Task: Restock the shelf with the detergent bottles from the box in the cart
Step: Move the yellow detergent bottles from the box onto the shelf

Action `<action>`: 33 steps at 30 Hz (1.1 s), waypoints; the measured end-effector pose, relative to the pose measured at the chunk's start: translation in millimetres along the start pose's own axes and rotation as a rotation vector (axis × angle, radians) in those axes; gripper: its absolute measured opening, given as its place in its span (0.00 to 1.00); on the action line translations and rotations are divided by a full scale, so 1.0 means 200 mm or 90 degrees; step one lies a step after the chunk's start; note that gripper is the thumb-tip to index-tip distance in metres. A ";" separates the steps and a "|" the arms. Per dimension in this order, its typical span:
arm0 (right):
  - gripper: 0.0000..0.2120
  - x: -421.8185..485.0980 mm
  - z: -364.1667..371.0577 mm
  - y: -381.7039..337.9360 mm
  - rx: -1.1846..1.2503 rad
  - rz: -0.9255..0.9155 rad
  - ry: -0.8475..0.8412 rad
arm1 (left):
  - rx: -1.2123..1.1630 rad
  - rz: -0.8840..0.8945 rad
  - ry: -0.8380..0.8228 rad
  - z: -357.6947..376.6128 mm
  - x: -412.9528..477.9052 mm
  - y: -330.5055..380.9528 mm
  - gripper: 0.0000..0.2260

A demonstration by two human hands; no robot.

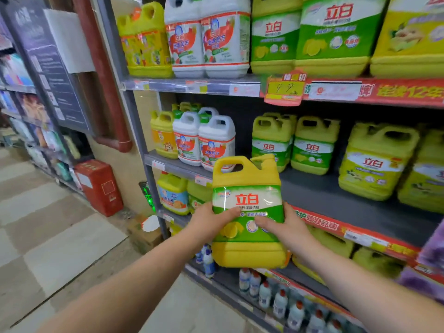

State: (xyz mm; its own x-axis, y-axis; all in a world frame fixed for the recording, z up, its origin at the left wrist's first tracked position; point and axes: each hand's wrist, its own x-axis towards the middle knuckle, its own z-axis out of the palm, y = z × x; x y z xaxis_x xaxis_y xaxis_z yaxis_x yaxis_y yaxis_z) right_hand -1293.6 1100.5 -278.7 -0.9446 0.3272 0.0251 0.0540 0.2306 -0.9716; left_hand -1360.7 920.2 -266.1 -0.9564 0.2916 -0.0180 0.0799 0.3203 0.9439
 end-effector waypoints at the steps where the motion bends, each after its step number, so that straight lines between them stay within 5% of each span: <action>1: 0.26 0.03 -0.01 0.00 -0.002 0.005 0.017 | -0.002 -0.002 -0.023 0.02 0.07 0.00 0.11; 7: 0.28 0.27 -0.16 0.03 -0.019 0.034 0.090 | -0.013 -0.008 -0.133 0.19 0.41 0.05 0.12; 19: 0.28 0.87 -0.57 0.15 -0.026 0.001 0.121 | -0.023 0.046 -0.175 0.60 1.04 0.23 0.08; 33: 0.32 1.17 -0.82 0.43 -0.125 -0.015 0.245 | 0.205 0.130 -0.228 0.93 1.48 0.27 0.22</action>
State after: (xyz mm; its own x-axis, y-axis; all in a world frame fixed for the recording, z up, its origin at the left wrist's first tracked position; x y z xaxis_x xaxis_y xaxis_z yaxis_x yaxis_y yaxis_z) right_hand -1456.4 1346.2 -318.9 -0.7589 0.6289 0.1691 0.1294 0.4000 -0.9073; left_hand -1588.0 1191.5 -282.5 -0.7603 0.6495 -0.0089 0.3916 0.4692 0.7915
